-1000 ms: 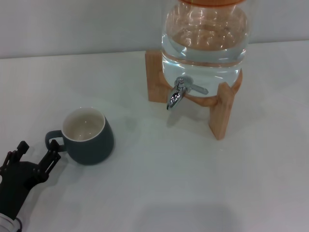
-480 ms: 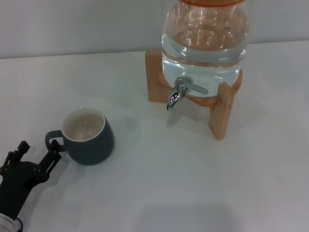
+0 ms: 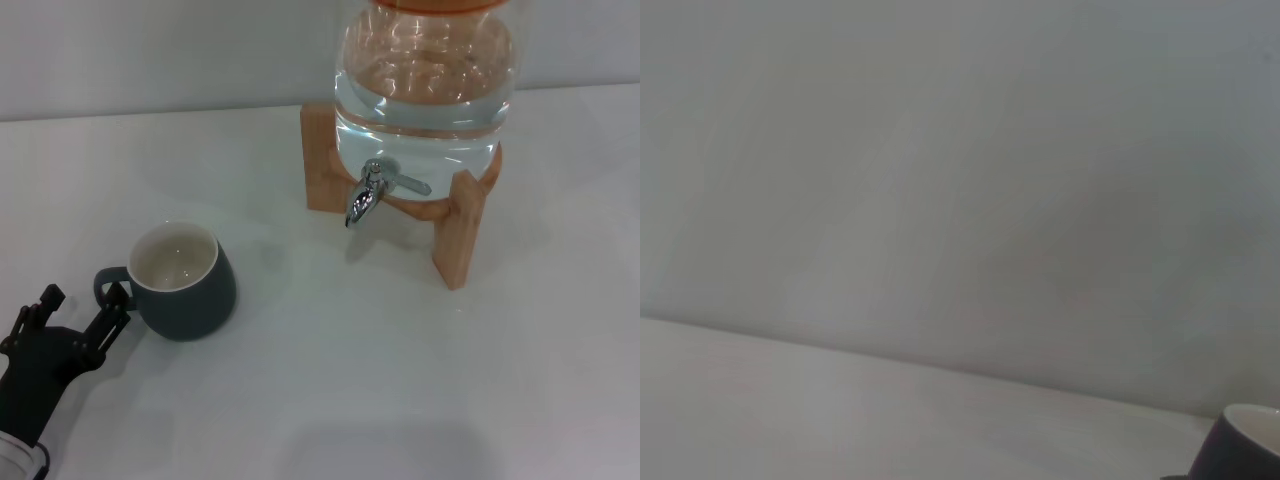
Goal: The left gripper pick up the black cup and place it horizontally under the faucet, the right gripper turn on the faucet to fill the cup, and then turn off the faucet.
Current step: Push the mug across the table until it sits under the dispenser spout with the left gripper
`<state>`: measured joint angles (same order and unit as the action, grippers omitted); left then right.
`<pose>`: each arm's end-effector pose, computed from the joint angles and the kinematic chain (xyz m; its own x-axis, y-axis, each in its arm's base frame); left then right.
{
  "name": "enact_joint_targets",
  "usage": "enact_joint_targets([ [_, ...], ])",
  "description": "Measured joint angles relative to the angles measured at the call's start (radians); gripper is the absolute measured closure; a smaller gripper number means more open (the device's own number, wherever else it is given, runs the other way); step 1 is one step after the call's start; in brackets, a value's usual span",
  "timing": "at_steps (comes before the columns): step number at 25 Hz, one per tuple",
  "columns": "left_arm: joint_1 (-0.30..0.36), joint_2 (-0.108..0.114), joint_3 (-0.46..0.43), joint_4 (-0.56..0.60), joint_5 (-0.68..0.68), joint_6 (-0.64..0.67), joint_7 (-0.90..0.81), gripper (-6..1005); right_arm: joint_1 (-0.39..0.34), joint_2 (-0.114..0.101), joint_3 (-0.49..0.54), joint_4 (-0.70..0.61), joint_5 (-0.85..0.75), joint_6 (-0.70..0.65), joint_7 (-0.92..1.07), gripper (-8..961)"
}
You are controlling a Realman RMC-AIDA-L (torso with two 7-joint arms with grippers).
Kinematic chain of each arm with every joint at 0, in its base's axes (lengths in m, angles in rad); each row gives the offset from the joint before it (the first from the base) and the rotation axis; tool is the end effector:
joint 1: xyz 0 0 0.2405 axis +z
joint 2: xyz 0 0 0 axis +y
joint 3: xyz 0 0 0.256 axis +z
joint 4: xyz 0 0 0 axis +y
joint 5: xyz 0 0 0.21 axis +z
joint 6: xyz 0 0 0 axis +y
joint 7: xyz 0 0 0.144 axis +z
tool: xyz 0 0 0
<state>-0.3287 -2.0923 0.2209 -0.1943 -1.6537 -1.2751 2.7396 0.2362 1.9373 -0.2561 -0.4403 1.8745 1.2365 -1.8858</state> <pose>-0.3428 0.2498 -0.0691 0.5182 0.1983 0.8320 0.8432 -0.2813 -0.4581 0.4277 0.2703 0.1731 0.3431 0.0805 -0.9358 -0.9392 0.0149 -0.3431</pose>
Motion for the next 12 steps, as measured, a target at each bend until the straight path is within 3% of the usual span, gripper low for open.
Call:
enact_joint_targets([
  [12, 0.005, 0.003, 0.002, 0.016, 0.006, 0.001, 0.011, 121, 0.000, 0.000, 0.000, 0.001, 0.002, 0.004, -0.002, 112],
])
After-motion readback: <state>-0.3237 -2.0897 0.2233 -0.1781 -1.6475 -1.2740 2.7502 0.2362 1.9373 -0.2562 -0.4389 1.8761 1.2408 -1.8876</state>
